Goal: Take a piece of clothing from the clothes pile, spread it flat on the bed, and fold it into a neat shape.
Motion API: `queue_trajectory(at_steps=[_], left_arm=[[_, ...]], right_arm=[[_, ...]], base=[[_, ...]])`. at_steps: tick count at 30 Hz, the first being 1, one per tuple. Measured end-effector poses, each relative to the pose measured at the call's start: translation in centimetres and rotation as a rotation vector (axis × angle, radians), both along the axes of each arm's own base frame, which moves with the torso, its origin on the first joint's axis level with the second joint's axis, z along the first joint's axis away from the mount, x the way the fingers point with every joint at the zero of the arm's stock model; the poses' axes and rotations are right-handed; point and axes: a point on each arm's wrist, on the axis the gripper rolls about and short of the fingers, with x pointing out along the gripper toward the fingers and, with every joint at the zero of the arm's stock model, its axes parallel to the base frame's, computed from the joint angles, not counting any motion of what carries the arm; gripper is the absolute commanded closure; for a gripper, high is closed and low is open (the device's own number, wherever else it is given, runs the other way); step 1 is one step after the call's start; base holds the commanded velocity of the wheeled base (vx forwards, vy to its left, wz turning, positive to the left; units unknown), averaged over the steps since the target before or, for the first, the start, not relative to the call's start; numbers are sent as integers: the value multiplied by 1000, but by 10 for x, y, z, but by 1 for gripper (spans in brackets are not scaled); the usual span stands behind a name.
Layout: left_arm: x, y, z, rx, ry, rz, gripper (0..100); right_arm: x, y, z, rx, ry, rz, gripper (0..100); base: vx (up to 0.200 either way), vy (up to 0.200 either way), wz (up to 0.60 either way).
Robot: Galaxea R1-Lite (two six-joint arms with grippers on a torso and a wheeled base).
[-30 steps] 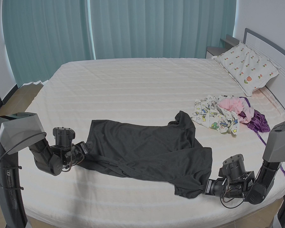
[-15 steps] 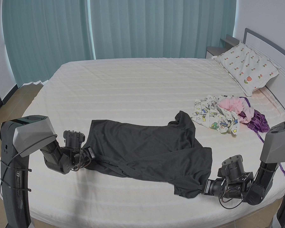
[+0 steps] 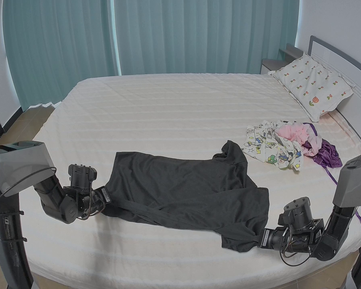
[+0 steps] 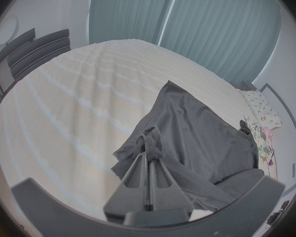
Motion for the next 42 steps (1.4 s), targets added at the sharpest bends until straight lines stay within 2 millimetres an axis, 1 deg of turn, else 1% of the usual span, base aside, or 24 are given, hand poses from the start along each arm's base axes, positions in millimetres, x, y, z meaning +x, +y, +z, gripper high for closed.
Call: queue_trajectory(at_steps=[6, 11, 16, 22, 25, 30, 37, 42], left_arm=[[-37, 6, 19, 4, 25, 3, 100], [-71, 12, 26, 9, 67, 7, 100], [-103, 17, 27, 18, 124, 6, 100], [-135, 22, 22, 46, 201, -14, 100], [-149, 23, 19, 63, 241, -31, 100], [-169, 26, 14, 101, 309, -70, 100], [-187, 28, 9, 126, 386, -95, 100], [-197, 29, 5, 134, 473, -106, 100]], right_arm=[[-10, -5, 8, 3, -6, 2, 100], [-20, -10, 13, 0, -2, 5, 100], [-33, -12, 15, -6, 12, 27, 100], [-46, -14, 19, -13, 25, 51, 100], [-55, -16, 18, -23, 43, 67, 100], [-62, -17, 17, -45, 76, 82, 100], [-78, -21, 12, -143, 184, 155, 100], [-82, -21, 13, -168, 192, 189, 100]], base=[[0, 0, 0], [0, 0, 0], [0, 0, 0], [0, 0, 0], [0, 0, 0], [0, 0, 0], [0, 0, 0], [0, 0, 0]])
